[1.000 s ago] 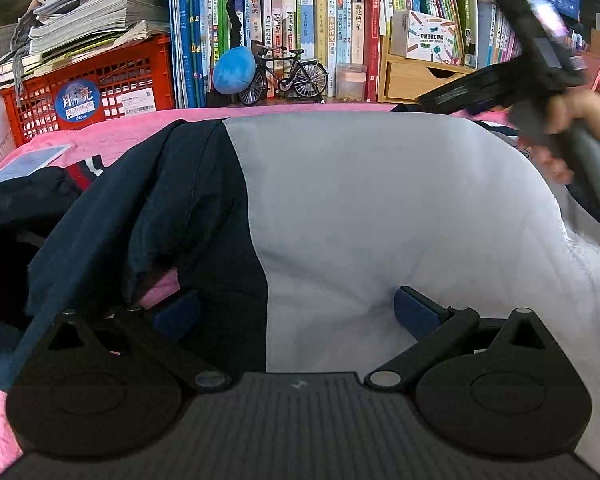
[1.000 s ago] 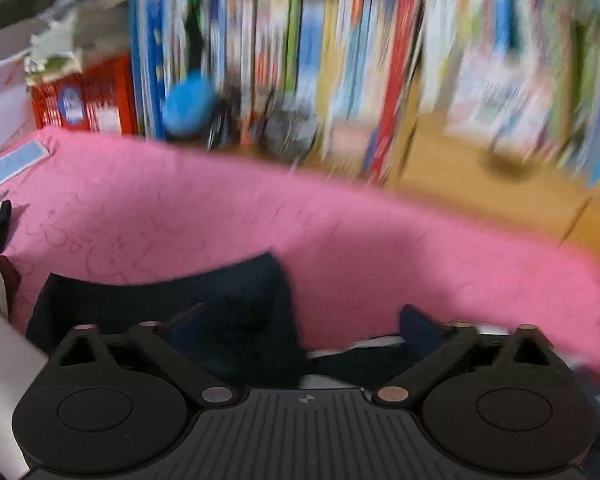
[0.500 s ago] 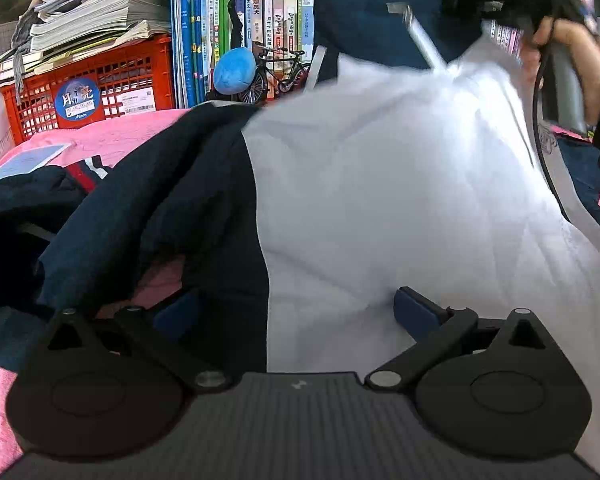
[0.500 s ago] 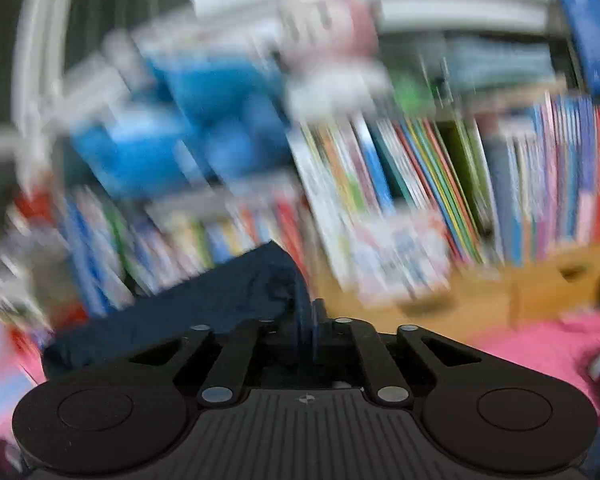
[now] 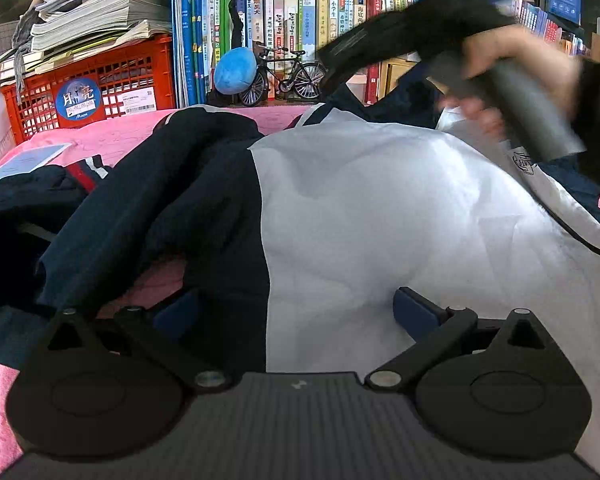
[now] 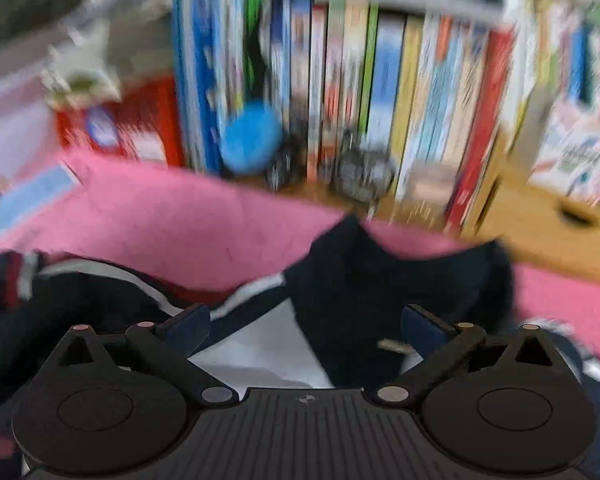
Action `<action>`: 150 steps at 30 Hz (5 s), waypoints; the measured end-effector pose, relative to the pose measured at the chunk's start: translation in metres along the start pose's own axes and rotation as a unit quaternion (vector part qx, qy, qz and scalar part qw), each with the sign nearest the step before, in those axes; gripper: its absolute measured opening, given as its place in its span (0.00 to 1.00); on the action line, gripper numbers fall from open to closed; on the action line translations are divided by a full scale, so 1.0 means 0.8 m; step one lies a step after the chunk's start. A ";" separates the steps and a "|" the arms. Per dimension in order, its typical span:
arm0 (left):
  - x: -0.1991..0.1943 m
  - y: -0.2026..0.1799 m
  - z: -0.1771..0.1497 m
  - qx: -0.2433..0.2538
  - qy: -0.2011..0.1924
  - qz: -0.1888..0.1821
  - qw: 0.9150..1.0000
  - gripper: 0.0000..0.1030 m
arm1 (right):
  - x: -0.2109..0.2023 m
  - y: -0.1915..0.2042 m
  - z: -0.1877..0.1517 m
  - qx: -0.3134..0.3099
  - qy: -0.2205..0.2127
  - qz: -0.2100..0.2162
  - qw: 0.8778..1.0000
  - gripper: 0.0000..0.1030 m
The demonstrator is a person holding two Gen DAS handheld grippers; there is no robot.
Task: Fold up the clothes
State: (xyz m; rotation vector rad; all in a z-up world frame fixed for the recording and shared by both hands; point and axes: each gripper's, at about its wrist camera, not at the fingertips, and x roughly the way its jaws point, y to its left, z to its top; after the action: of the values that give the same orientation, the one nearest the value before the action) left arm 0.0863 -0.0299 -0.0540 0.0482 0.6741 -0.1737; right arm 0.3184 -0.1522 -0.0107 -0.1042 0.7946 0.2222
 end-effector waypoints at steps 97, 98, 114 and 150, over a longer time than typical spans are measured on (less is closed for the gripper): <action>0.044 0.326 0.074 0.031 0.050 0.375 0.925 0.79 | -0.114 -0.005 -0.190 0.008 -0.056 0.063 0.996 1.00; 0.036 0.346 0.070 0.015 0.055 0.388 0.920 0.79 | -0.113 -0.005 -0.190 0.008 -0.056 0.063 0.996 1.00; -0.076 0.383 0.044 -0.122 -0.003 0.417 0.900 0.79 | -0.114 -0.007 -0.190 0.012 -0.057 0.066 0.996 1.00; 0.065 0.012 0.066 0.028 0.004 0.021 0.999 1.00 | -0.159 -0.402 -0.150 0.159 -0.058 -0.368 0.914 0.18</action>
State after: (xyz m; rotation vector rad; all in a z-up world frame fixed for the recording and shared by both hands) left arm 0.1602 -0.0329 -0.0453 0.1159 0.6748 -0.1515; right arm 0.2241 -0.5057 -0.0002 -0.0756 0.6151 -0.6128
